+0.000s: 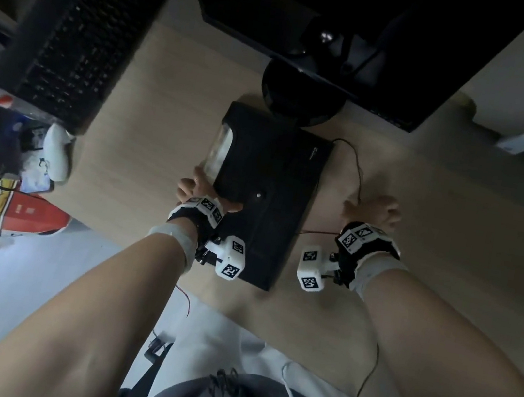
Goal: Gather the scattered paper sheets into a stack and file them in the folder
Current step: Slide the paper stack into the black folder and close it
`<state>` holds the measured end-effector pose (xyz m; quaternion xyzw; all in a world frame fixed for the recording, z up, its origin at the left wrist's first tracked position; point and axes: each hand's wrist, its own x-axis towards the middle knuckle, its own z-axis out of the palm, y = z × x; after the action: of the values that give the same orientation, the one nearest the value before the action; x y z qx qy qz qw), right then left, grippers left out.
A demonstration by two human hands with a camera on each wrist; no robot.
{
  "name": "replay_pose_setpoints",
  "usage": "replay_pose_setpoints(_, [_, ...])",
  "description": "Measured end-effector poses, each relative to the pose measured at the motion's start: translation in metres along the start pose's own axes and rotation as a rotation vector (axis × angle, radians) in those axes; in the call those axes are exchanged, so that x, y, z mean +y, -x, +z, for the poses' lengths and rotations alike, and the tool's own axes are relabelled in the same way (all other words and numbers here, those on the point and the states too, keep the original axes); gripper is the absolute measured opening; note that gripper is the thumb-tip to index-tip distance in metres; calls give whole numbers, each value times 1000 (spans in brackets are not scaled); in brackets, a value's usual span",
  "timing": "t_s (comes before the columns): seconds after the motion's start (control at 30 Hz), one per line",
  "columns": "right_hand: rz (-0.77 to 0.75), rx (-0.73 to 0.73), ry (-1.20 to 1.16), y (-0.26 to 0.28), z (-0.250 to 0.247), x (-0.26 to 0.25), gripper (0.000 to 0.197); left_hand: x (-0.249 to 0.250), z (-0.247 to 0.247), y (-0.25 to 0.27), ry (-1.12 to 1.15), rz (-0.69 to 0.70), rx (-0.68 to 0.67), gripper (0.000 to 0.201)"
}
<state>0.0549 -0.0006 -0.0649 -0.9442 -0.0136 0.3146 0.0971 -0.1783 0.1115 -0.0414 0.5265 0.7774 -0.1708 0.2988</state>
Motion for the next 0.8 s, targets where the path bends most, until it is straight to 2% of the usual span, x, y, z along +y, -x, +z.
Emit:
replay_pose_setpoints(0.07, [51,-23,70,-10,0,11,72,2,3,-2,-15,-7,16,114])
replay_pose_setpoints(0.13, [-22,-83,197,-18,6,20,58,3,5,-5,-20,-23,23,114])
replay_pose_setpoints(0.2, [-113,-112,187,-15,9,21,48,3,7,-5,-18,-31,36,113])
replay_pose_setpoints(0.27, [-162,-144,-39,-10,6,20,41,5,8,-2,-26,-30,56,112])
replay_pose_setpoints(0.37, [-172,-207,-673,-1,-20,10,30,8,9,3,-61,-39,59,117])
replay_pose_setpoints(0.43, [-265,-246,-823,12,-48,0,18,10,11,6,-85,-37,55,122])
replay_pose_setpoints(0.53, [-462,-351,-784,45,-79,-21,30,10,11,15,-138,-3,59,123])
replay_pose_setpoints(0.67, [-657,-506,-644,75,-80,-39,23,12,8,27,-155,38,11,125])
replay_pose_setpoints(0.73, [-685,-570,-573,77,-70,-41,22,11,5,26,-121,79,-21,128])
replay_pose_setpoints(0.8, [-671,-617,-541,80,-60,-44,26,8,2,19,-83,187,-74,132])
